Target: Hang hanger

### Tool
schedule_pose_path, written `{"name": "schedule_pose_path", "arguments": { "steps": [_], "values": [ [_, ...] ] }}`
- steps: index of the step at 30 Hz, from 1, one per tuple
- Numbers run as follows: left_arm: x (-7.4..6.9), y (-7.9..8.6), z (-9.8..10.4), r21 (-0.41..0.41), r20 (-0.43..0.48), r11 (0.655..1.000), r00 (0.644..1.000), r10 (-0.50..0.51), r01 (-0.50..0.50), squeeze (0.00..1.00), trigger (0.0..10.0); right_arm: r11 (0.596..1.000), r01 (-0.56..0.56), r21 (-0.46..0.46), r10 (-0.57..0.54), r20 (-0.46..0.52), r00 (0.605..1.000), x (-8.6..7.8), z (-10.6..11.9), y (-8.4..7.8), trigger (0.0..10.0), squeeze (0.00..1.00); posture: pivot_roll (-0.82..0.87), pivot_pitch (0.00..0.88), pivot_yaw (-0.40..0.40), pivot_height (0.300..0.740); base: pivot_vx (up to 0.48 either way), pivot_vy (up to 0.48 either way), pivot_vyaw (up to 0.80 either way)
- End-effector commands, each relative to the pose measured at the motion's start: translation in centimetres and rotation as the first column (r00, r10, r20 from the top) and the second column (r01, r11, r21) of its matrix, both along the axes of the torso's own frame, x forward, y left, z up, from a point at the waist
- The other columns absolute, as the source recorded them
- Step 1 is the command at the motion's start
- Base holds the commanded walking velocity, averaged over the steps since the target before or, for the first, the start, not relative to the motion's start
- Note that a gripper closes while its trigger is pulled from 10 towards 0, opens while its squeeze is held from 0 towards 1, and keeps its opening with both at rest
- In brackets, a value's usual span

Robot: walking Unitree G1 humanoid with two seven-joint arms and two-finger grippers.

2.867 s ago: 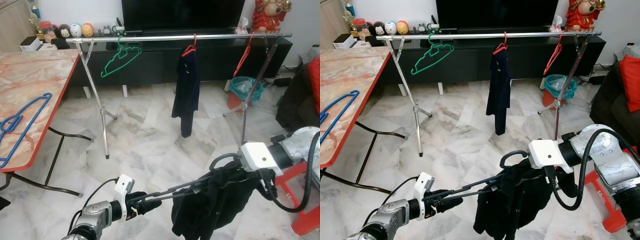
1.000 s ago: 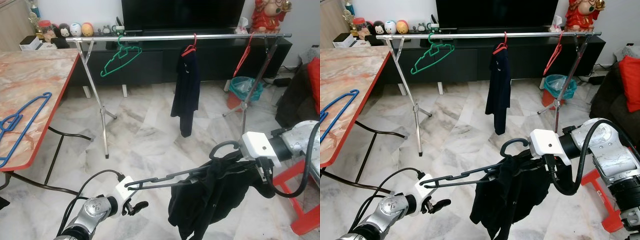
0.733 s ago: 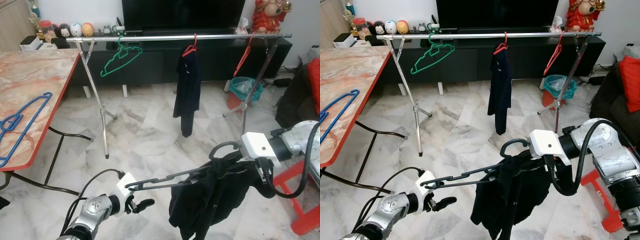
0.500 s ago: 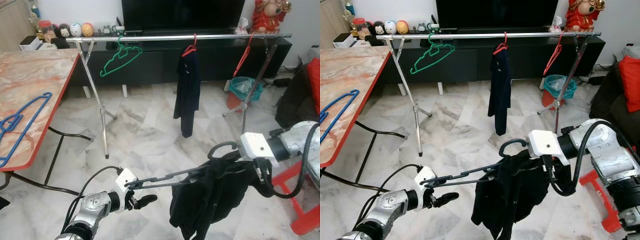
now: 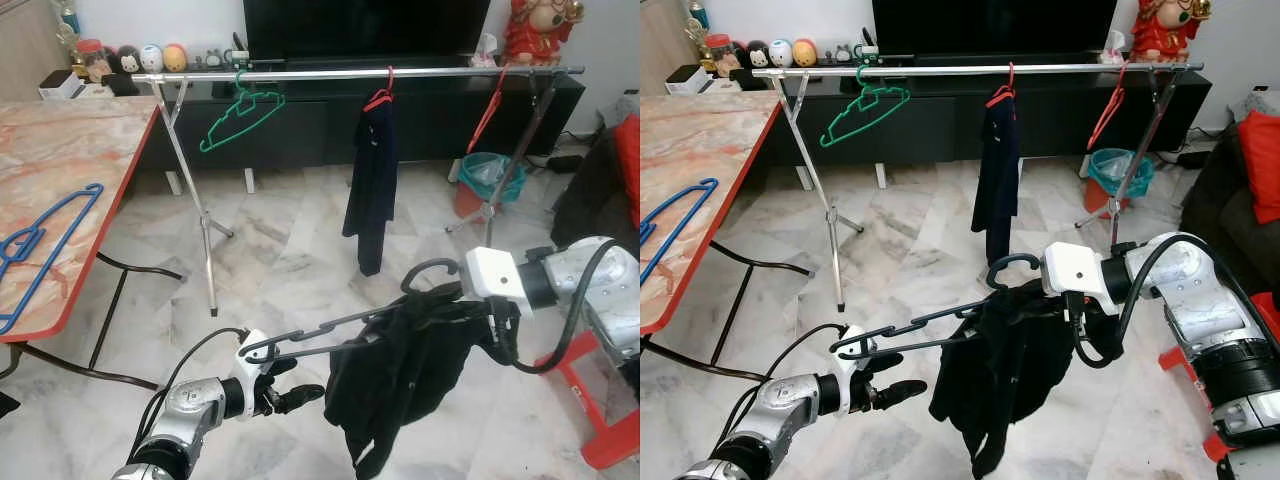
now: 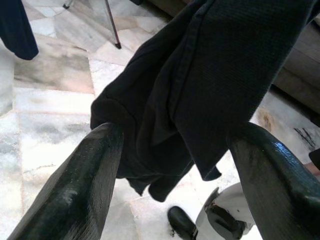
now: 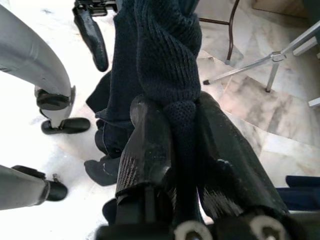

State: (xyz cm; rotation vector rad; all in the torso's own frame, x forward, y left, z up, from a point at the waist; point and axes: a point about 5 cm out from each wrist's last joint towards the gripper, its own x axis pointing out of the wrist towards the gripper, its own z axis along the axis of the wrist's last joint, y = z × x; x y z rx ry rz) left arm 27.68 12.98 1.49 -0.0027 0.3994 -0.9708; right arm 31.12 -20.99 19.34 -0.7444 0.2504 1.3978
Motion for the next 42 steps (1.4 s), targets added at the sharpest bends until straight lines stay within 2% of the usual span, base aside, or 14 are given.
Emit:
{"name": "schedule_pose_path", "arguments": {
  "steps": [1,11,21,33,38,42],
  "values": [
    [0.5,0.0,0.4,-0.009,0.011,1.000,1.000,0.027,-0.027,0.00,10.0,0.999,0.020,0.035,-0.022,0.064,0.998,0.5,1.5,-0.1,10.0,0.00,-0.09,0.007,-0.013,0.740,0.000,0.000,0.00],
    [0.4,-0.3,0.3,-0.013,0.002,0.999,0.999,0.038,-0.038,0.00,10.0,0.997,0.036,0.064,-0.042,0.095,0.995,1.2,2.0,0.4,10.0,0.00,-0.09,0.008,-0.015,0.740,0.000,0.000,0.00],
    [1.0,-0.6,0.3,0.004,0.009,0.995,0.995,0.096,-0.096,0.00,10.0,0.995,0.035,0.097,-0.046,0.113,0.993,1.5,2.4,1.0,10.0,0.00,-0.09,0.007,-0.015,0.740,0.000,0.000,0.00],
    [1.9,-0.6,1.0,0.017,0.077,0.983,0.980,0.182,-0.184,0.00,10.0,0.994,0.018,0.109,-0.030,0.109,0.994,1.4,2.6,1.3,10.0,0.00,-0.09,0.007,-0.015,0.740,0.000,0.000,0.00],
    [1.7,-1.0,1.0,-0.018,0.051,0.989,0.988,0.149,-0.148,0.00,10.0,0.994,0.018,0.110,-0.030,0.109,0.994,1.4,2.6,1.3,10.0,0.00,-0.09,0.006,-0.015,0.740,0.000,0.000,0.00],
    [1.6,-1.2,0.9,-0.008,0.050,0.993,0.991,0.121,-0.121,0.00,10.0,0.993,0.018,0.113,-0.031,0.110,0.993,1.5,2.6,1.4,10.0,0.00,-0.09,0.007,-0.017,0.740,0.000,0.000,0.00]
  ]
}}
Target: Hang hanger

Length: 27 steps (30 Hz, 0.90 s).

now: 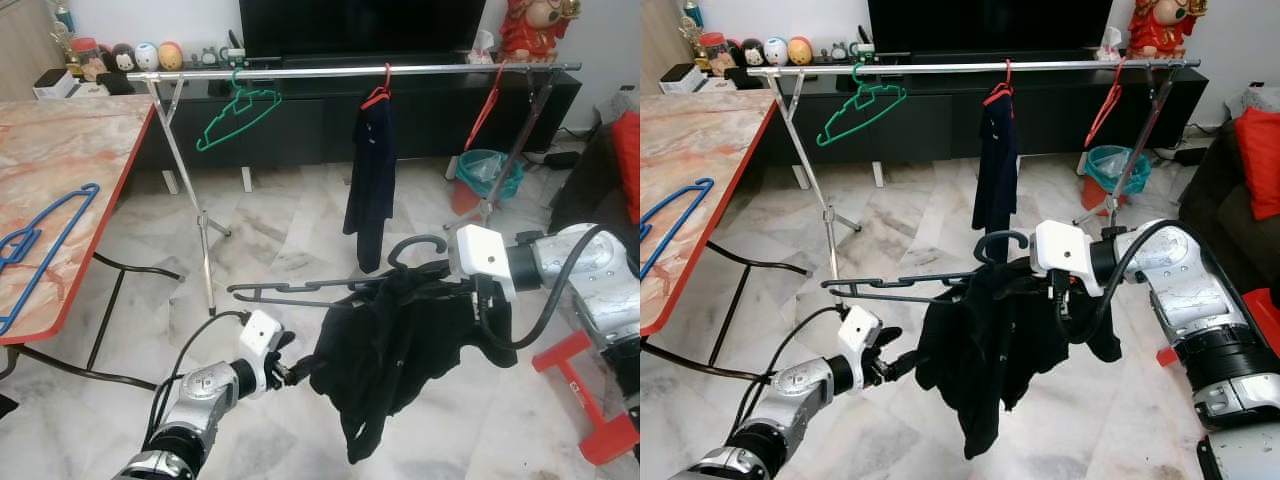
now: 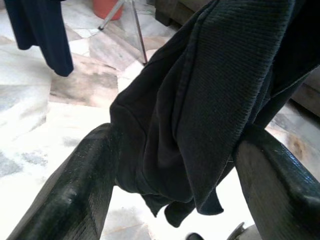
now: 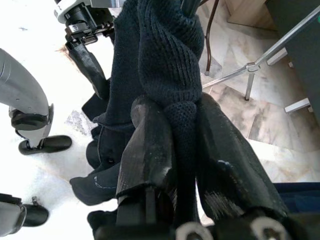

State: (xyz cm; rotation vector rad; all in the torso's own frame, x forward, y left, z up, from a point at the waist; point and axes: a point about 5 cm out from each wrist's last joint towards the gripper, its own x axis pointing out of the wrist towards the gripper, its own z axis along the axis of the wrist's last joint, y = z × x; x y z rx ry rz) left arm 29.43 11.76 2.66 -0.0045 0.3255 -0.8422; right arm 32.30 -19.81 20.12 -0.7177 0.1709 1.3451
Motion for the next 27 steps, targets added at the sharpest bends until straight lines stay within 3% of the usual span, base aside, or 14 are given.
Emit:
{"name": "schedule_pose_path", "arguments": {
  "steps": [1,11,26,27],
  "values": [
    [-0.1,0.0,-0.2,0.009,-0.014,1.000,1.000,-0.009,0.009,0.00,10.0,0.999,-0.009,0.043,0.007,0.059,0.998,0.4,1.8,0.3,10.0,0.00,-0.09,0.007,-0.017,0.740,0.000,0.000,0.00],
    [0.3,-0.6,0.2,0.007,0.000,1.000,1.000,-0.012,0.012,0.00,10.0,0.998,-0.007,0.062,0.003,0.072,0.997,0.7,1.9,0.8,10.0,0.00,-0.08,0.004,-0.015,0.740,0.000,0.000,0.00],
    [-0.6,-1.0,-0.8,0.028,-0.050,0.998,0.997,-0.058,0.059,0.00,10.0,0.997,0.005,0.073,-0.012,0.095,0.995,1.1,2.5,0.9,10.0,0.00,-0.09,0.006,-0.014,0.740,0.000,0.000,0.00],
    [-0.6,-1.0,-0.8,0.032,-0.048,0.998,0.997,-0.054,0.055,0.50,10.0,0.997,0.004,0.074,-0.011,0.095,0.995,1.1,2.5,0.9,10.0,0.00,-0.09,0.006,-0.014,0.740,0.000,0.000,0.00]
  ]
}}
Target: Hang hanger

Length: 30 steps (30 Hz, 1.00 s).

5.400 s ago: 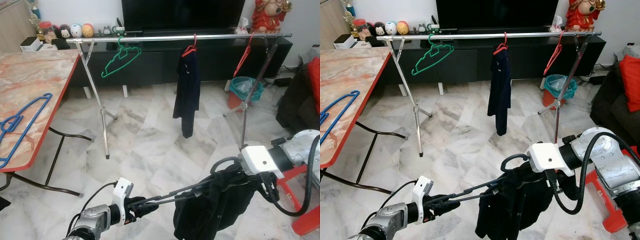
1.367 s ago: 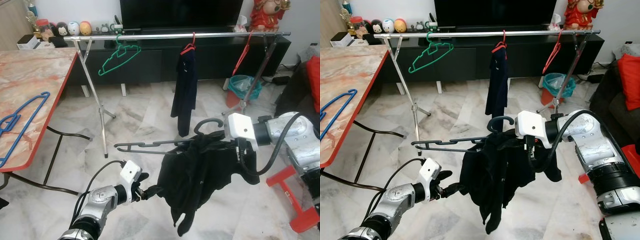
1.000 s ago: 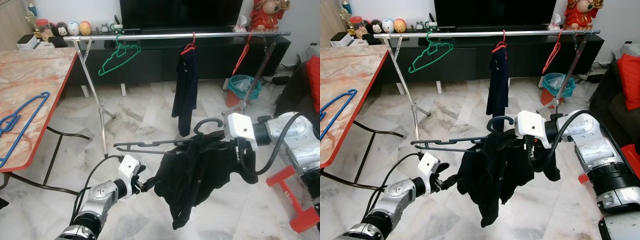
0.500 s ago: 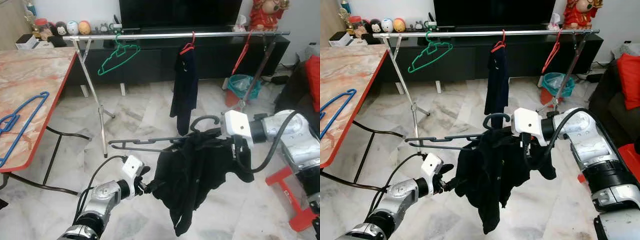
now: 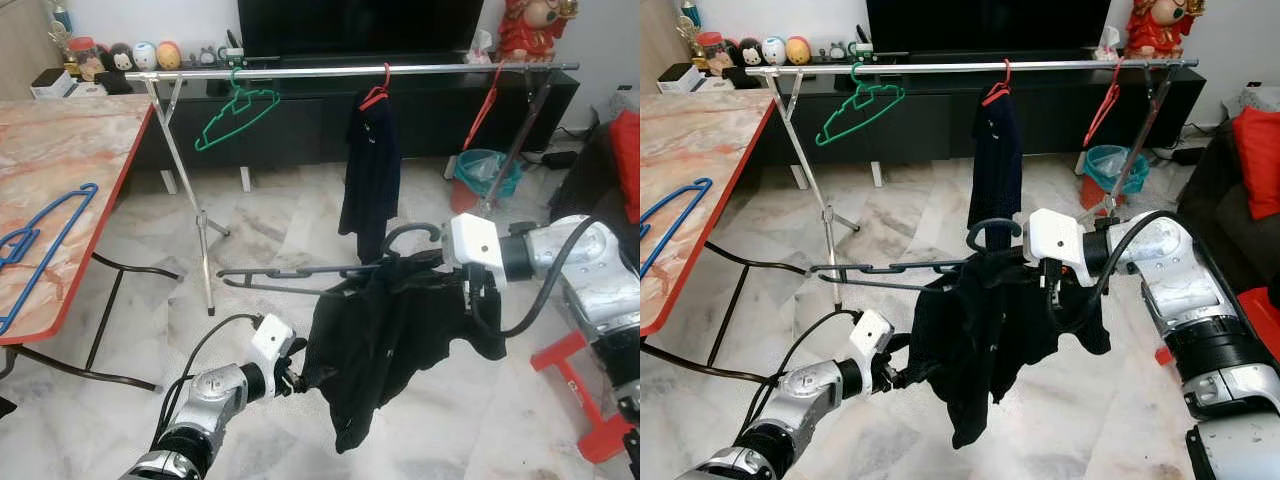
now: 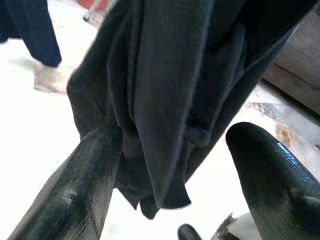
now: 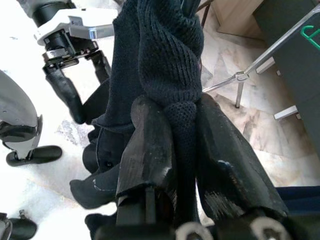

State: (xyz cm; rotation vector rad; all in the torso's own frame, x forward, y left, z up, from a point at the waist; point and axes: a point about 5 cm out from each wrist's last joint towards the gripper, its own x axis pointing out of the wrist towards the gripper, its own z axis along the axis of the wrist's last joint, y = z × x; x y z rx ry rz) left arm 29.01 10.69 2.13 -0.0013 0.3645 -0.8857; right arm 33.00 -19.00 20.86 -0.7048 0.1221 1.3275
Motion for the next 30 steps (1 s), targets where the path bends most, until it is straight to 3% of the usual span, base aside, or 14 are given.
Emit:
{"name": "schedule_pose_path", "arguments": {
  "steps": [1,2,11,12,17,25,26,27,28,29,30],
  "values": [
    [-0.1,0.1,-0.2,0.024,-0.009,1.000,1.000,-0.007,0.007,0.50,10.0,0.999,0.000,0.036,-0.002,0.065,0.998,0.4,1.8,0.1,10.0,0.00,-0.09,0.006,-0.014,0.740,0.000,0.000,0.00],
    [0.0,0.1,-0.2,0.023,-0.006,1.000,1.000,0.009,-0.009,1.00,10.0,0.999,-0.001,0.037,-0.001,0.065,0.998,0.4,1.8,0.1,10.0,0.00,-0.08,0.006,-0.015,0.740,0.000,0.000,0.00],
    [0.5,0.2,0.1,0.010,0.016,0.998,0.998,0.068,-0.068,0.98,10.0,0.999,-0.006,0.041,0.003,0.058,0.998,0.3,1.7,0.2,10.0,0.00,-0.09,0.006,-0.015,0.740,0.000,0.000,0.00],
    [0.6,0.2,0.3,0.009,0.026,0.997,0.997,0.074,-0.074,0.00,10.0,0.999,-0.006,0.041,0.004,0.058,0.998,0.3,1.6,0.2,10.0,0.00,-0.09,0.006,-0.015,0.740,0.000,0.000,0.00],
    [1.3,0.3,1.1,-0.036,0.053,0.991,0.990,0.133,-0.131,0.00,10.0,0.999,-0.010,0.044,0.007,0.055,0.998,0.3,1.6,0.3,10.0,0.00,-0.09,0.006,-0.014,0.740,0.000,0.000,0.00],
    [1.0,0.2,0.7,-0.021,0.037,0.995,0.995,0.096,-0.096,0.00,10.0,0.999,-0.013,0.043,0.011,0.052,0.999,0.2,1.5,0.3,10.0,0.00,-0.09,0.006,-0.013,0.740,0.000,0.000,0.00],
    [0.9,0.2,0.7,-0.021,0.033,0.995,0.995,0.095,-0.094,0.00,5.8,0.999,-0.013,0.043,0.011,0.051,0.999,0.2,1.5,0.3,10.0,0.00,-0.09,0.006,-0.013,0.740,0.000,0.000,0.00],
    [0.9,0.2,0.7,-0.020,0.032,0.995,0.995,0.095,-0.094,0.00,5.8,0.999,-0.013,0.044,0.011,0.051,0.999,0.2,1.5,0.3,10.0,0.00,-0.09,0.006,-0.013,0.740,0.000,0.000,0.00],
    [0.9,0.2,0.6,-0.019,0.029,0.995,0.994,0.101,-0.101,0.00,0.8,0.999,-0.013,0.043,0.011,0.051,0.999,0.2,1.5,0.3,10.0,0.00,-0.09,0.006,-0.013,0.740,0.000,0.000,0.00],
    [0.9,0.2,0.6,-0.019,0.030,0.995,0.994,0.103,-0.103,0.00,0.4,0.999,-0.013,0.043,0.011,0.050,0.999,0.2,1.5,0.3,10.0,0.00,-0.09,0.006,-0.013,0.740,0.000,0.000,0.00],
    [0.9,0.2,0.6,-0.019,0.029,0.994,0.994,0.105,-0.104,0.00,1.2,0.999,-0.013,0.042,0.011,0.050,0.999,0.2,1.5,0.3,10.0,0.00,-0.09,0.006,-0.013,0.740,0.000,0.000,0.00]
  ]
}}
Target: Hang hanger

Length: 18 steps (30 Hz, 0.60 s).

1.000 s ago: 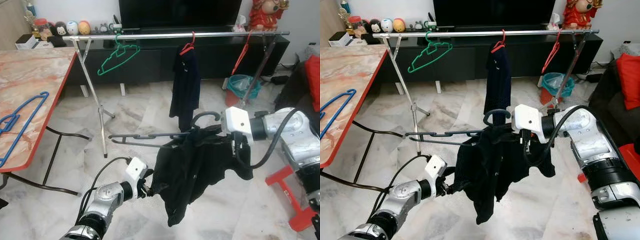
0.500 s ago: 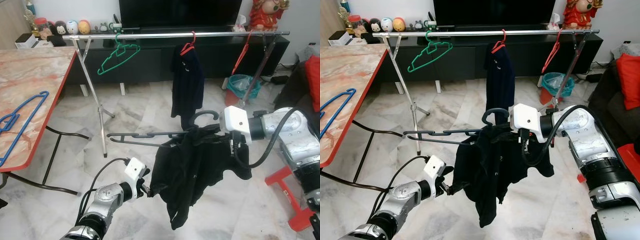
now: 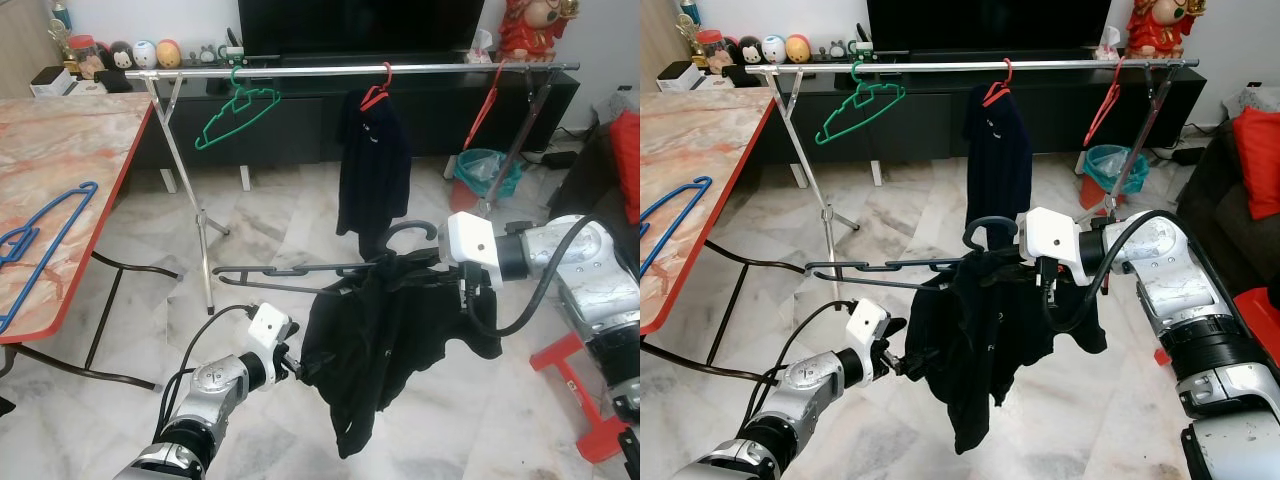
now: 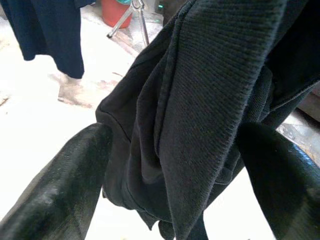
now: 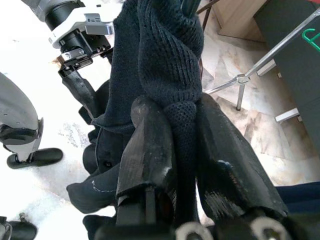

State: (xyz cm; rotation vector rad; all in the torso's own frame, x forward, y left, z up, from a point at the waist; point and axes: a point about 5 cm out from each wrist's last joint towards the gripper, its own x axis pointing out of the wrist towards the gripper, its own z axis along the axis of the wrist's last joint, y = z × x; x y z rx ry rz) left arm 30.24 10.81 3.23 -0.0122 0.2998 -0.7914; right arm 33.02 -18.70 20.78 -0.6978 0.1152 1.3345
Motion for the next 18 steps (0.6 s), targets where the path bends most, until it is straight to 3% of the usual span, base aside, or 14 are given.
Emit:
{"name": "schedule_pose_path", "arguments": {
  "steps": [1,3,4,5,6,10,11,12,13,18],
  "values": [
    [-0.34,0.07,-0.51,0.000,-0.028,1.000,1.000,0.007,-0.007,0.00,1.3,0.999,-0.006,0.034,0.005,0.051,0.999,0.14,1.57,0.01,10.0,0.00,-0.09,0.007,-0.014,0.740,0.000,0.000,0.00],
    [-0.32,0.05,-0.50,-0.001,-0.027,1.000,1.000,0.008,-0.008,0.00,1.9,0.999,-0.008,0.035,0.006,0.050,0.999,0.14,1.57,0.01,10.0,0.00,-0.09,0.007,-0.014,0.740,0.000,0.000,0.00],
    [-0.31,0.04,-0.49,0.000,-0.027,1.000,1.000,0.008,-0.008,0.00,4.4,0.999,-0.008,0.035,0.006,0.050,0.999,0.14,1.58,0.01,10.0,0.00,-0.09,0.007,-0.014,0.740,0.000,0.000,0.00],
    [-0.30,0.03,-0.49,0.001,-0.027,1.000,1.000,0.008,-0.008,0.00,4.4,0.999,-0.008,0.035,0.006,0.050,0.999,0.14,1.57,0.01,10.0,0.00,-0.09,0.007,-0.014,0.740,0.000,0.000,0.00],
    [-0.25,0.04,-0.48,0.005,-0.026,1.000,1.000,0.014,-0.014,0.00,10.0,0.999,-0.009,0.036,0.007,0.050,0.999,0.14,1.57,0.05,10.0,0.00,-0.09,0.007,-0.014,0.740,0.000,0.000,0.00],
    [-0.19,0.05,-0.46,0.007,-0.026,1.000,0.999,0.022,-0.022,0.00,10.0,0.999,-0.013,0.036,0.011,0.049,0.999,0.13,1.56,0.13,10.0,0.00,-0.09,0.007,-0.014,0.740,0.000,0.000,0.00],
    [-0.23,0.01,-0.52,0.002,-0.034,1.000,0.999,0.019,-0.019,0.00,6.0,0.999,-0.013,0.036,0.011,0.048,0.999,0.13,1.55,0.11,10.0,0.00,-0.09,0.007,-0.015,0.740,0.000,0.000,0.00],
    [-0.23,0.00,-0.53,0.001,-0.037,1.000,0.999,0.018,-0.018,0.00,6.0,0.999,-0.013,0.035,0.011,0.048,0.999,0.13,1.55,0.11,10.0,0.00,-0.09,0.007,-0.015,0.740,0.000,0.000,0.00],
    [-0.21,0.05,-0.54,0.005,-0.035,1.000,0.999,0.025,-0.025,0.00,0.1,0.999,-0.013,0.035,0.011,0.048,0.999,0.13,1.56,0.11,10.0,0.00,-0.09,0.007,-0.015,0.740,0.000,0.000,0.00],
    [-0.19,0.06,-0.53,0.007,-0.032,1.000,0.999,0.030,-0.030,0.00,0.0,0.999,-0.014,0.035,0.013,0.047,0.999,0.13,1.56,0.09,10.0,0.00,-0.09,0.006,-0.015,0.740,0.000,0.000,0.00]
  ]
}}
